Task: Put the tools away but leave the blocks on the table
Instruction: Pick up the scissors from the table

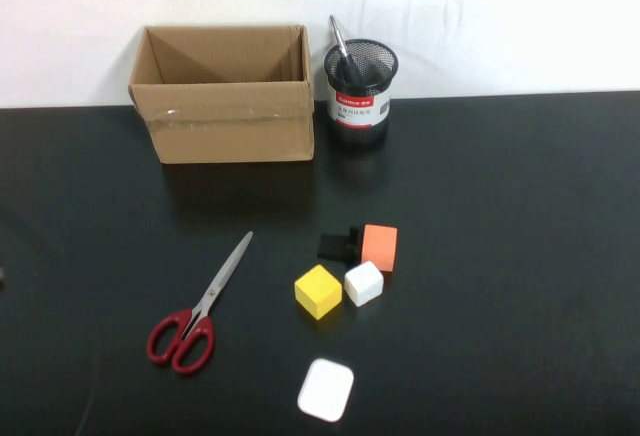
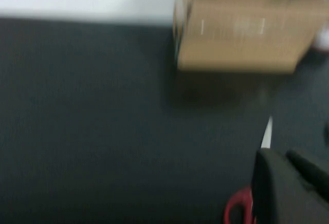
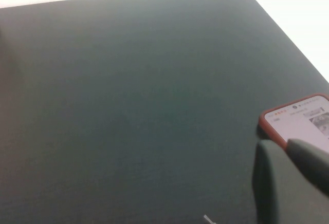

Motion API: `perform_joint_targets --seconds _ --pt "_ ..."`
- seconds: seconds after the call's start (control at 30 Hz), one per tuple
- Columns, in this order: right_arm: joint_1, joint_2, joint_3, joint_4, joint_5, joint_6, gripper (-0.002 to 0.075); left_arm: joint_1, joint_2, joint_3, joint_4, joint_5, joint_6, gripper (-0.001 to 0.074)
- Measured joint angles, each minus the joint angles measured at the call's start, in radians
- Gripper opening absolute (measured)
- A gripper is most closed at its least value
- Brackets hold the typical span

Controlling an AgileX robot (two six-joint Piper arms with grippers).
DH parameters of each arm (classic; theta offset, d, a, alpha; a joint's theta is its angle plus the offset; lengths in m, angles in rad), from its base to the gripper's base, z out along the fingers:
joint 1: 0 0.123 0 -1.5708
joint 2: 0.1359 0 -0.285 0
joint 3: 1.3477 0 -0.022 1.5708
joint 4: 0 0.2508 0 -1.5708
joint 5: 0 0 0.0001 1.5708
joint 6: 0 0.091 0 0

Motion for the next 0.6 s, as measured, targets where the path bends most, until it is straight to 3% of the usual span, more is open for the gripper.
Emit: perform_joint_targets --seconds 0.1,0.3,0.6 --pt "0.0 0.0 0.0 0.0 0.0 0.0 -0.0007 0.0 0.155 -0.091 -0.053 0.115 0.093 0.0055" --pt "0.0 0.0 0.0 0.0 0.0 0.0 -0.0007 0.0 0.464 -0.282 -0.228 0.286 0.27 0.0236" --pt "0.0 0.0 0.0 0.0 0.0 0.0 -0.0007 -0.066 0.868 -0.506 -0.244 0.371 0.353 0.0277"
